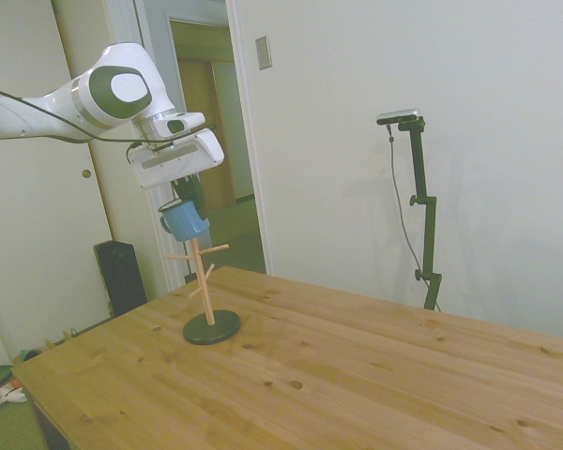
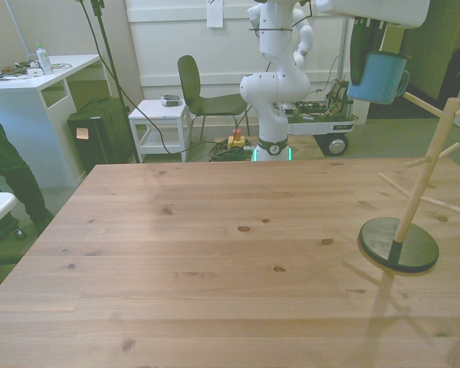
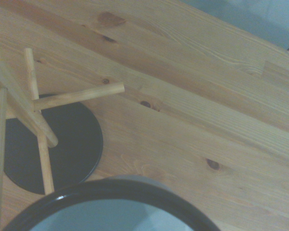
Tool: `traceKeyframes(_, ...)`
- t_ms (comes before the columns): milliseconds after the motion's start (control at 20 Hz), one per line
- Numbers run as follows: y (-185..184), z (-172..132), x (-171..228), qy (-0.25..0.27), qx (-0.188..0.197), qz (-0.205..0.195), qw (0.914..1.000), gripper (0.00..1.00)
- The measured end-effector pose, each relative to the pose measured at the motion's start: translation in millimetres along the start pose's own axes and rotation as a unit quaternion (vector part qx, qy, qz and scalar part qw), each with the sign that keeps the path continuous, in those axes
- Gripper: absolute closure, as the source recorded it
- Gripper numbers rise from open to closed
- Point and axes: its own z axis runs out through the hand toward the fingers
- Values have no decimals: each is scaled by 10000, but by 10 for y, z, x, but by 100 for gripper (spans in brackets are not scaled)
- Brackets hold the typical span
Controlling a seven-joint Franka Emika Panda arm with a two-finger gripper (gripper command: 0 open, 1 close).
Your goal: Hang the mug
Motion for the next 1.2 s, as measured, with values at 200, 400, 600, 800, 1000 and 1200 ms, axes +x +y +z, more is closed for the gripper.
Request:
traceKeyframes(200,10,7,9,-5,-5,19,10000,100)
traceKeyframes(400,-10,30,-14,-24,-21,8,10000,100)
traceKeyframes(600,33,97,-64,-81,-84,11,9999,100)
traceKeyframes(800,67,119,-97,-99,-110,20,9999,100)
traceKeyframes(1000,85,151,-92,-119,-126,35,9998,100)
traceKeyframes(1200,143,161,-52,-120,-131,97,9998,100)
